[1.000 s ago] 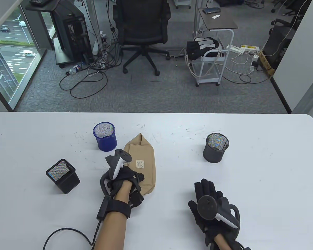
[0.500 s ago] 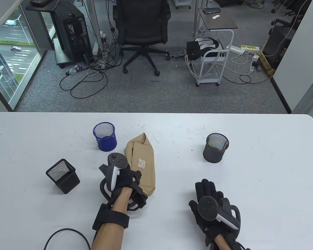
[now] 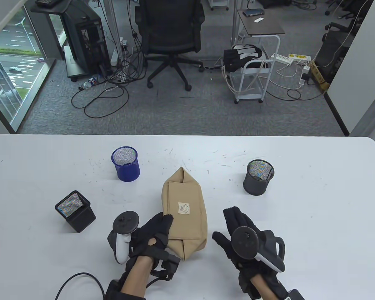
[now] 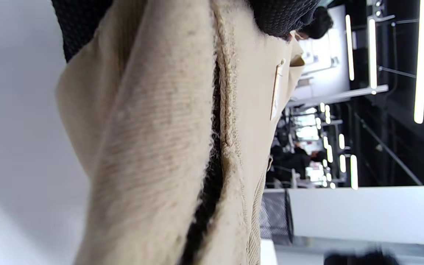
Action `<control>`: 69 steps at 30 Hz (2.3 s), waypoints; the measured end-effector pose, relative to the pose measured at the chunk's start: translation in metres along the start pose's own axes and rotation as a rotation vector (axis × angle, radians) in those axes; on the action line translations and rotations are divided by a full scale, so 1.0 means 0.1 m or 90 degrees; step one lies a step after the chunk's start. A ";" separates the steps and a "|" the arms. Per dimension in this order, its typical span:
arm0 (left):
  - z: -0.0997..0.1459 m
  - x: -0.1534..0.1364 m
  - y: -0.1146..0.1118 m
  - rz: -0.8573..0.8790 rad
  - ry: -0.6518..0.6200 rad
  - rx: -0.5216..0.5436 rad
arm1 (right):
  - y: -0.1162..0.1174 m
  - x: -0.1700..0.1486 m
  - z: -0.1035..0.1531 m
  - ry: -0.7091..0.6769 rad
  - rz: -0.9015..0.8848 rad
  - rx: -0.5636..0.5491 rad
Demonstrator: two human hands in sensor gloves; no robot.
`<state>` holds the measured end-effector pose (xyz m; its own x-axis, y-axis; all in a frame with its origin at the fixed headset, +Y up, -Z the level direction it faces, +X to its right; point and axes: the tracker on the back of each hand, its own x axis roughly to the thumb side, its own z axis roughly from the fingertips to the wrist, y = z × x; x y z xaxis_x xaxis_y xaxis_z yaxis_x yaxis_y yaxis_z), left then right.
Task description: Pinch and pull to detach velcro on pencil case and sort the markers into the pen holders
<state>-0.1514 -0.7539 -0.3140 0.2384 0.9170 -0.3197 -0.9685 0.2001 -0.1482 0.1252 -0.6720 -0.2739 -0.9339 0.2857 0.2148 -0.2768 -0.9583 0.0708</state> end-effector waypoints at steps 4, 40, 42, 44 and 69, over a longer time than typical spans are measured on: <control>0.07 -0.05 -0.13 0.042 -0.015 -0.034 | 0.04 0.31 -0.08 -0.027 0.011 0.026; 0.10 0.19 -0.01 -0.053 0.037 -0.035 | -0.03 -0.59 -0.25 0.170 -0.589 0.064; 0.08 0.30 0.02 -0.147 0.070 -0.052 | -0.03 -0.56 -0.24 0.168 -0.563 0.056; 0.09 0.44 0.06 -0.264 0.092 -0.039 | -0.05 -0.52 -0.23 0.172 -0.546 0.049; 0.00 0.69 -0.08 -0.260 0.111 0.031 | -0.13 -0.55 -0.36 0.184 -0.448 0.112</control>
<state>-0.1275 -0.6923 -0.3348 0.6070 0.6882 -0.3974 -0.7933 0.5543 -0.2517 0.1715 -0.6757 -0.3220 -0.5811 0.7892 -0.1987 -0.8082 -0.5307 0.2553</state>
